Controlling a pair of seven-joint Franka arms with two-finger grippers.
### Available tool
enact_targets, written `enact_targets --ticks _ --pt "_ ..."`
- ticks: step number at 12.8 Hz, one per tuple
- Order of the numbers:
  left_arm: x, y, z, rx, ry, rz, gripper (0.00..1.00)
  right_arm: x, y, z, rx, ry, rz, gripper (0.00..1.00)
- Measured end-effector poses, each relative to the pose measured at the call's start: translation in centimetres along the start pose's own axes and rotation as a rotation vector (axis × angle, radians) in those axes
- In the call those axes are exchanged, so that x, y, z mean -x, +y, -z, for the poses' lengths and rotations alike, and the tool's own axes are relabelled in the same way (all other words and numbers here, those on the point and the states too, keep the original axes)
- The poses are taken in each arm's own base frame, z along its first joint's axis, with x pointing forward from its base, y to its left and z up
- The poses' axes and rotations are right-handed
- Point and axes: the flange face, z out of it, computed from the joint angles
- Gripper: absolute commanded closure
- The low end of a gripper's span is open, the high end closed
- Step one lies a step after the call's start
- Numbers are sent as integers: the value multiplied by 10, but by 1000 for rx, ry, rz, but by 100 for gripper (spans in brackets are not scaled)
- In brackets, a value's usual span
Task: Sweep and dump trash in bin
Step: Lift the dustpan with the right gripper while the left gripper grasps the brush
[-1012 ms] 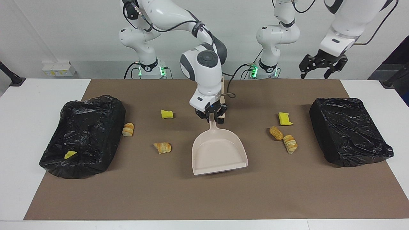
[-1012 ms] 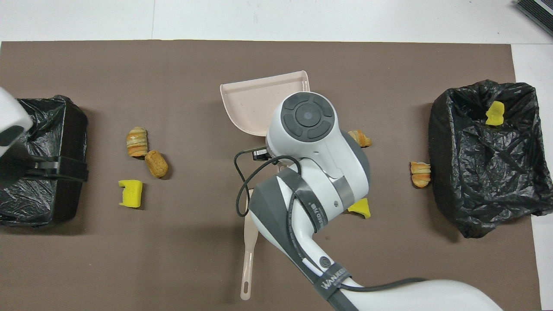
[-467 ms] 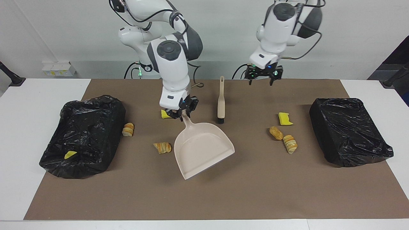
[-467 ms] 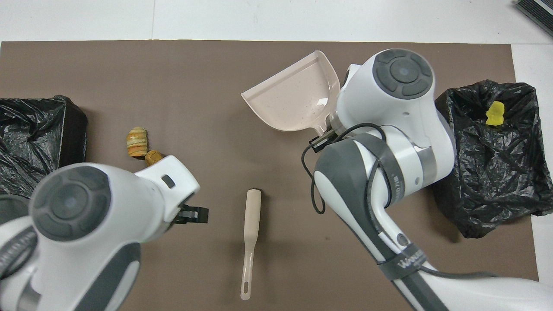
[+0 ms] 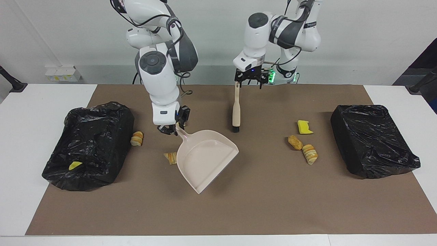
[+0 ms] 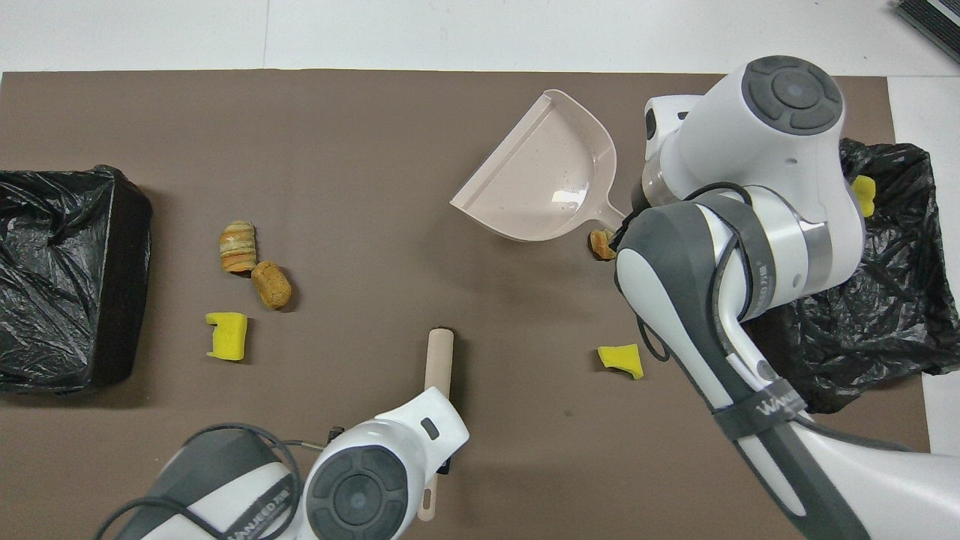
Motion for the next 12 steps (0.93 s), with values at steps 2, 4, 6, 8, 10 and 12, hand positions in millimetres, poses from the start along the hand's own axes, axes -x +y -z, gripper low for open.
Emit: enact_targets --ticks 2,4,6,8,10,12 --pt "4 12 -32 2 -1 -20 0 6 7 -2 36 -37 99 100" --pt "7 26 -54 -3 -13 -38 0 7 8 -4 55 -64 209 100" --pt "14 39 -66 -3 -13 -53 0 9 9 -5 54 -80 287 100" --pt "29 49 -76 -11 -19 -75 0 13 11 -7 38 -95 366 100" --pt "36 52 -82 -16 -22 -86 12 15 10 -9 27 -104 425 100" --pt "36 52 -82 -16 -22 -86 67 19 7 -14 14 -114 444 100"
